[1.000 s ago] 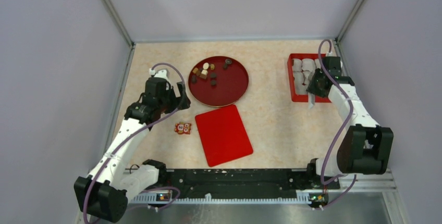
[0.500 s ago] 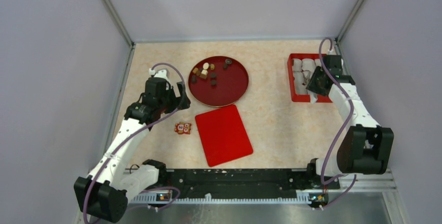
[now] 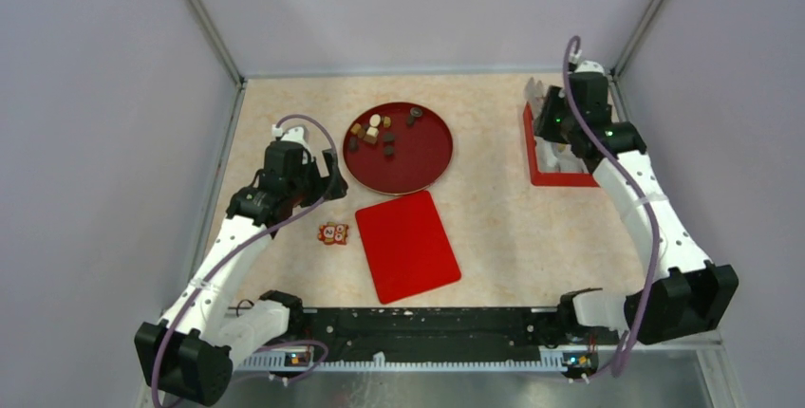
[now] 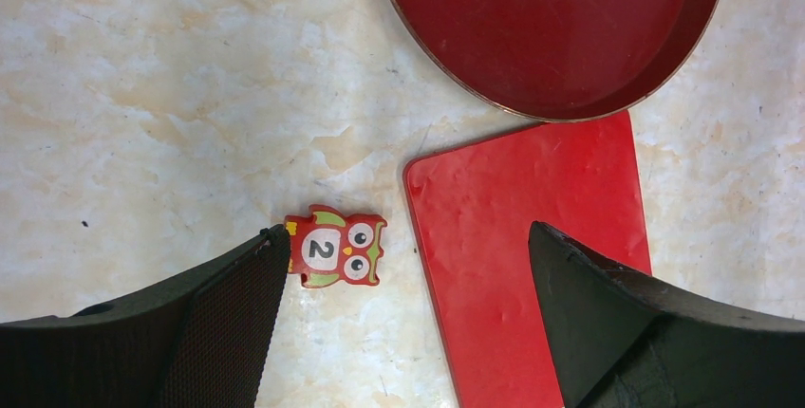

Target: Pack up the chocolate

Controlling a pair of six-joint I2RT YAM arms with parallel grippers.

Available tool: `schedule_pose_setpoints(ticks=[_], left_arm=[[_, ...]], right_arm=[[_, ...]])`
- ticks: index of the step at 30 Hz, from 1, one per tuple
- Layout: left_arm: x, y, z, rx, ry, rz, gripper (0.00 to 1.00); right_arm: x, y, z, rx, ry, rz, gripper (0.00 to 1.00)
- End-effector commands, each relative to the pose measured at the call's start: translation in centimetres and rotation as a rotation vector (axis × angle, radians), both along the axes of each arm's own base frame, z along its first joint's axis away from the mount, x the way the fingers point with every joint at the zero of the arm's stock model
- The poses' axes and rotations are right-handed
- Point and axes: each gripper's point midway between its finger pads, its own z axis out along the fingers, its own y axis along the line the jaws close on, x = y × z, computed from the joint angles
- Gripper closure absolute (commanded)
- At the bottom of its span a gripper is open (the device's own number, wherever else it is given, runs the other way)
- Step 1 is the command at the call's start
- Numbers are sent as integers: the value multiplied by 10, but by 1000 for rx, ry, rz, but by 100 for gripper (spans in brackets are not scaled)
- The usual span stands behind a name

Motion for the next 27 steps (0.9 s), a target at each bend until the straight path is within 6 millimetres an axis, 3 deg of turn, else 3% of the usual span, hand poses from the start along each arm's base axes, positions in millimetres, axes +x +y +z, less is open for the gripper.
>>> schedule_pose_setpoints(ticks=[1, 7, 11, 17, 27], left_arm=[[14, -2, 20, -24, -73, 13, 1], [10, 2, 21, -19, -65, 34, 1], [6, 6, 25, -11, -77, 44, 1], [0, 11, 27, 11, -80, 42, 1], [-3, 15, 28, 21, -91, 50, 1]], right_arm=[[-6, 67, 19, -17, -39, 164, 68], [-8, 166, -12, -38, 17, 377, 68], [-6, 212, -39, -51, 62, 467, 68], [12, 242, -62, -33, 93, 491, 68], [38, 268, -89, -53, 110, 496, 67]])
